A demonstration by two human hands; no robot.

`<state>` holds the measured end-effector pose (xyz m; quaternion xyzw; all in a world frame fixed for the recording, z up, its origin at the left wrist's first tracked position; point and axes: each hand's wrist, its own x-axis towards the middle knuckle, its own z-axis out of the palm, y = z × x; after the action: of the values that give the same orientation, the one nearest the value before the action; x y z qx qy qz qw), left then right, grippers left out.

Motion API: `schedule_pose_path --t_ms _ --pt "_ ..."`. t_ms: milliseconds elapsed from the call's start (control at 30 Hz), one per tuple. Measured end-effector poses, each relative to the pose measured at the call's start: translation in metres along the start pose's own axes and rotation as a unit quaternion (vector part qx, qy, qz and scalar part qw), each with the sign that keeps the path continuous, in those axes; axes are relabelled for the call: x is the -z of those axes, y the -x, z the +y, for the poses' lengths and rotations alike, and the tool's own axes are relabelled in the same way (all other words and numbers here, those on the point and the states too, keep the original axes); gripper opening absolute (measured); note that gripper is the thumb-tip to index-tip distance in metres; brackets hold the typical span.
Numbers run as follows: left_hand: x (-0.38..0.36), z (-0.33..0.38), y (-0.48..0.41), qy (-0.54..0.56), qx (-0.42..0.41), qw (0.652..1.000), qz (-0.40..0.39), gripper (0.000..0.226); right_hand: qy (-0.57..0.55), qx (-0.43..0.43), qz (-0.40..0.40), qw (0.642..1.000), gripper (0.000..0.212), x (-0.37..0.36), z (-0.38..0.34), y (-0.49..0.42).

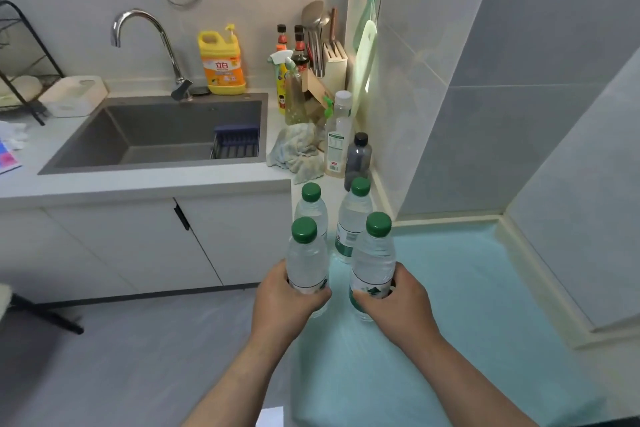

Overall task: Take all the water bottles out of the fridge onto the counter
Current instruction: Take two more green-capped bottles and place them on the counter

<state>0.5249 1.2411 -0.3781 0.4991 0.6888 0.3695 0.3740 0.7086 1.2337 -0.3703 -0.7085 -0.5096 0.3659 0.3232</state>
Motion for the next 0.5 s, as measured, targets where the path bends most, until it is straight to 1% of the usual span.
schedule_pose_path --t_ms 267,500 --pt "-0.027 -0.013 -0.034 0.014 0.004 1.000 0.014 0.027 -0.010 0.000 -0.019 1.000 0.032 -0.022 0.026 -0.048" --pt "-0.039 -0.021 -0.039 0.015 0.007 1.000 0.019 0.026 -0.019 0.007 -0.020 1.000 0.032 -0.030 0.035 -0.059"
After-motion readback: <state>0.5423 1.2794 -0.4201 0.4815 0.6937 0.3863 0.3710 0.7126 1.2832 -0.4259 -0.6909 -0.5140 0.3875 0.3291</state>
